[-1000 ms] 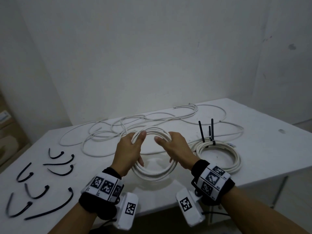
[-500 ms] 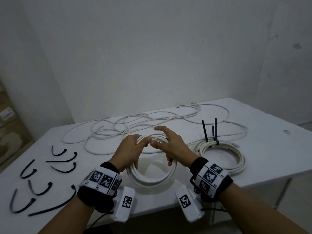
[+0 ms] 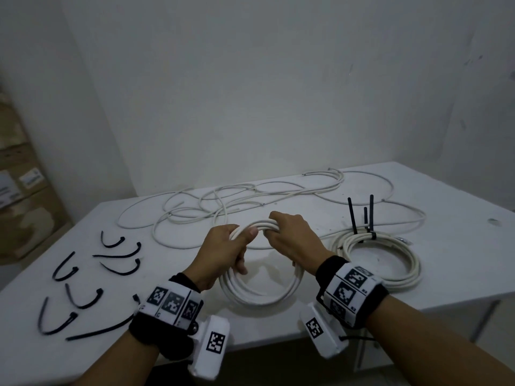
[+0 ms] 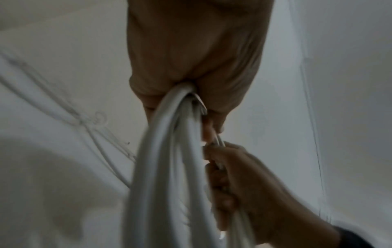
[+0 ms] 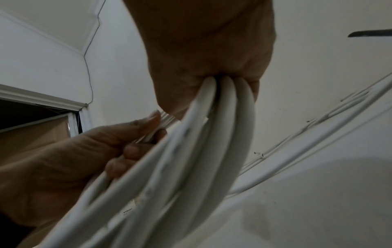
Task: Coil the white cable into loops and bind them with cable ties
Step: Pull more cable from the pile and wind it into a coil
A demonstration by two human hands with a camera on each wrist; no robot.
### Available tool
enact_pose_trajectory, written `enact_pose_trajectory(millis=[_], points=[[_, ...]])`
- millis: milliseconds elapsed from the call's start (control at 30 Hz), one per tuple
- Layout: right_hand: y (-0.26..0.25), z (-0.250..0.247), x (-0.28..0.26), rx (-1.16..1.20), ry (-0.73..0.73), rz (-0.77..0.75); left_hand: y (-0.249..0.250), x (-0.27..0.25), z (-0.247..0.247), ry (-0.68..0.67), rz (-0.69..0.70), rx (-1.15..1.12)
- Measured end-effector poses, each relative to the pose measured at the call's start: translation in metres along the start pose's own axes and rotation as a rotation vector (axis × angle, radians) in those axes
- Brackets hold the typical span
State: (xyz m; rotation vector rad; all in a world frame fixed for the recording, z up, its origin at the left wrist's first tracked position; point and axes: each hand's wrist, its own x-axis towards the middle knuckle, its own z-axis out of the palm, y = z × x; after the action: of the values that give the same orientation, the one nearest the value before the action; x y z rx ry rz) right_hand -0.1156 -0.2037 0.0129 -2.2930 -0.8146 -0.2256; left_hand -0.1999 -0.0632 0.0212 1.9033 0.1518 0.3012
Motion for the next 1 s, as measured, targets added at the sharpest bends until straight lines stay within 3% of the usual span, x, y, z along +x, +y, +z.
enact_pose_trajectory(millis=[167, 267, 367, 567, 867, 1000], points=[[-0.012, 0.001, 0.002, 0.038, -0.018, -0.036, -0.001, -0.004, -0.005, 0.032, -0.108, -0.231], [-0.016, 0.006, 0.002, -0.002, -0.041, -0.052, -0.001, -0.009, -0.016, -0.066, -0.153, -0.253], [-0.027, 0.01, 0.002, -0.068, -0.082, -0.134, 0.003, -0.01, -0.033, -0.173, -0.174, -0.156], [-0.064, 0.027, 0.007, -0.117, -0.154, -0.264, 0.014, -0.014, -0.069, -0.191, -0.18, -0.078], [-0.124, 0.04, 0.025, -0.254, -0.147, -0.494, 0.005, -0.047, -0.101, 0.124, 0.02, 0.012], [-0.148, 0.047, 0.031, -0.142, -0.272, -0.516, 0.001, -0.06, -0.121, 0.204, 0.08, -0.03]])
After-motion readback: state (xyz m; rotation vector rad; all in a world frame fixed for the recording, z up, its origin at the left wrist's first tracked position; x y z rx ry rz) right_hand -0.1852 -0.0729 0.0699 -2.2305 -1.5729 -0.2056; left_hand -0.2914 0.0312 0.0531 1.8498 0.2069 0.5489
